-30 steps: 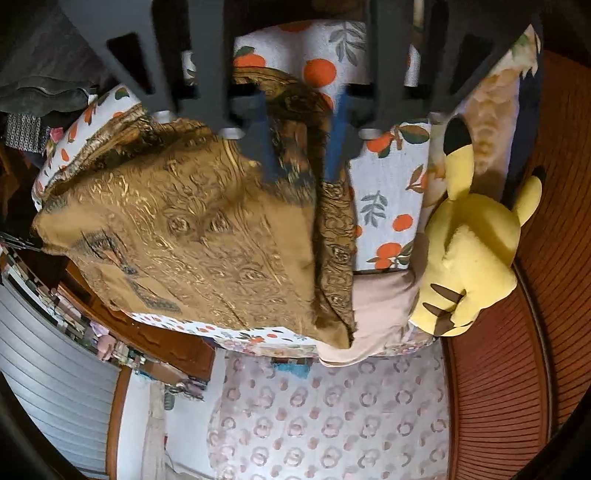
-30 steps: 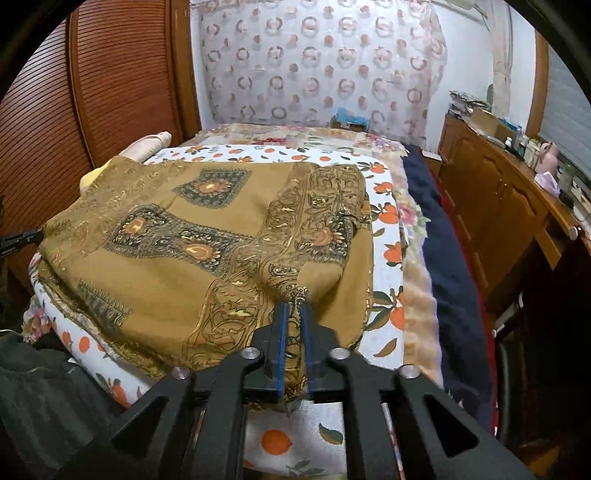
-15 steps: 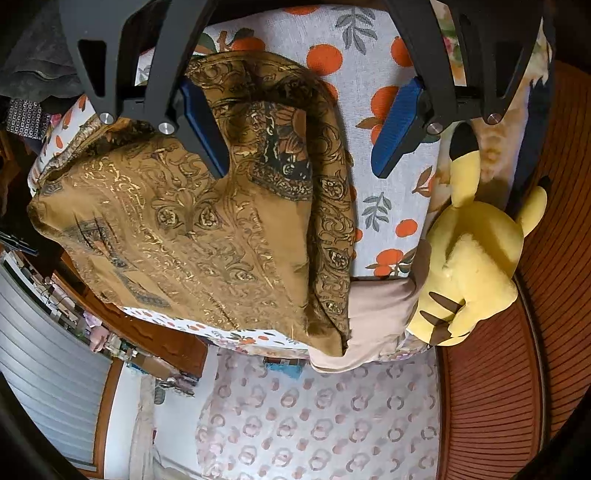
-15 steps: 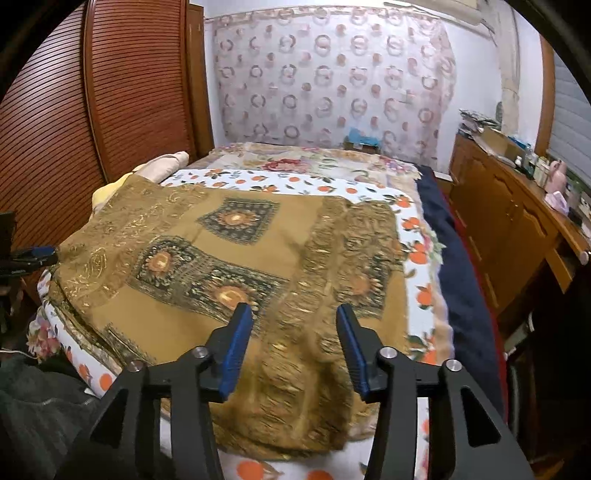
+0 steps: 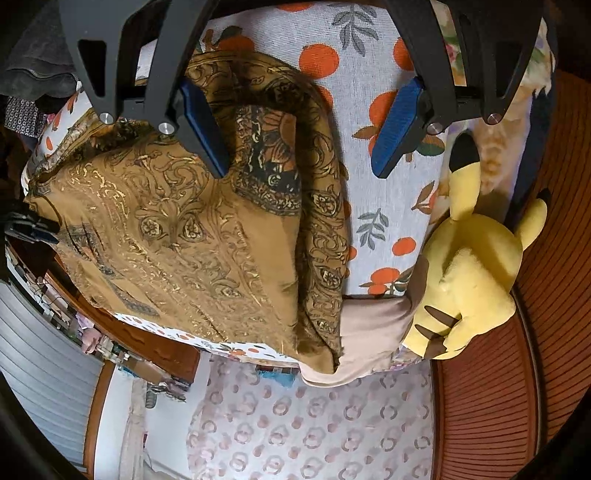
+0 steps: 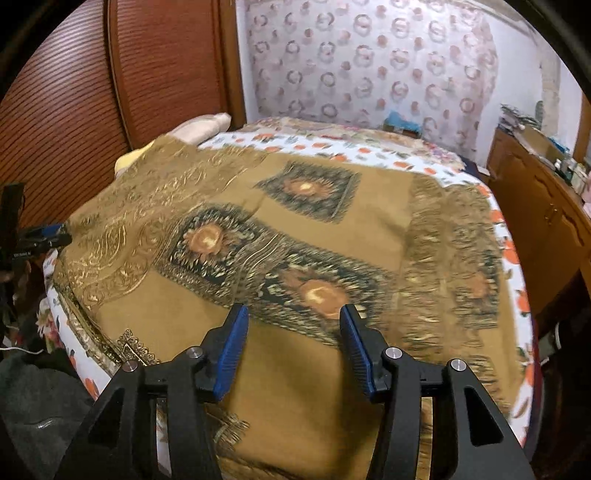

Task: Fold small clothes

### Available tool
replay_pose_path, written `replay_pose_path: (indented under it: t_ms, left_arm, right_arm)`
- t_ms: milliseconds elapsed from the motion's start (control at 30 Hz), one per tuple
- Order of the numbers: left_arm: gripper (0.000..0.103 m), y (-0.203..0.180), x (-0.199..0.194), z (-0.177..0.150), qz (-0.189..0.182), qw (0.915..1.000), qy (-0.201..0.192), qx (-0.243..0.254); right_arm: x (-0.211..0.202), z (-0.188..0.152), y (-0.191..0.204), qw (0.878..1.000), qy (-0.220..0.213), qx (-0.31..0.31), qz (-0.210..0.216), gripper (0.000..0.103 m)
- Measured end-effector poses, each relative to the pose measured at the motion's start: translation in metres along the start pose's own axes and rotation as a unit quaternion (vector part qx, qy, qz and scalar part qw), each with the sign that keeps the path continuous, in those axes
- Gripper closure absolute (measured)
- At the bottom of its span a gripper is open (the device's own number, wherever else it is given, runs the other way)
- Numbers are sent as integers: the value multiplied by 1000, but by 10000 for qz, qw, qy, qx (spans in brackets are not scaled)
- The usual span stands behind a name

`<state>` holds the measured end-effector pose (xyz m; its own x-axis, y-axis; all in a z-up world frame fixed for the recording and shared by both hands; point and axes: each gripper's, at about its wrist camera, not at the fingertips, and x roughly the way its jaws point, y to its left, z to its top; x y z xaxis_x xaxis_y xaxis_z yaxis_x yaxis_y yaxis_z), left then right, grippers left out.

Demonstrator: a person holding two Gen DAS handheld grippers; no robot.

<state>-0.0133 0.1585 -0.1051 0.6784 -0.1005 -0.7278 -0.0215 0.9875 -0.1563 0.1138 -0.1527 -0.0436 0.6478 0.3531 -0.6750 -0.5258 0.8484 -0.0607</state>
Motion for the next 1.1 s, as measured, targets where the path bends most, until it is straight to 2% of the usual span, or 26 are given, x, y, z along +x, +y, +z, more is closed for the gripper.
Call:
replay_pose_path:
  t_ms: [233, 467, 533, 633, 733, 800, 833, 867, 900, 1000, 1100]
  left_arm:
    - [23, 1, 5, -3, -32, 10000, 69, -26]
    - [23, 0, 4, -4, -33, 10000, 14, -9]
    - [23, 0, 3, -4, -92, 10000, -6, 4]
    - [34, -1, 2, -4, -163, 9999, -18, 36]
    - [50, -2, 1, -4, -317, 9995, -32, 17]
    - [72, -2, 2, -3, -436, 9990, -30, -6]
    - [77, -4, 3, -2, -504, 9987, -3, 5]
    - [87, -5, 4, -1, -576, 9983, 25, 24]
    - [91, -8, 5, 1, -640, 9979, 34, 61]
    - [93, -17, 0, 12, -667, 9976, -89, 180]
    - [93, -29, -13, 31, -887, 9950, -382, 256]
  right_arm:
    - [21, -2, 2, 9998, 178, -6, -120, 49]
    - [24, -8, 20, 9991, 138, -251, -303, 34]
    - [24, -9, 18, 9993, 105, -107, -356, 28]
    - [25, -12, 20, 9992, 13, -105, -396, 22]
    - [25, -14, 21, 9992, 2, -90, -387, 21]
    - [26, -14, 21, 9992, 3, -91, -382, 21]
    - [26, -14, 21, 9992, 3, -92, -381, 21]
    - [26, -14, 21, 9992, 3, -91, -380, 21]
    - [26, -14, 21, 9992, 5, -92, -379, 21]
    - [25, -13, 21, 9993, 34, -102, -355, 21]
    - [21, -14, 15, 9994, 61, -98, -337, 21]
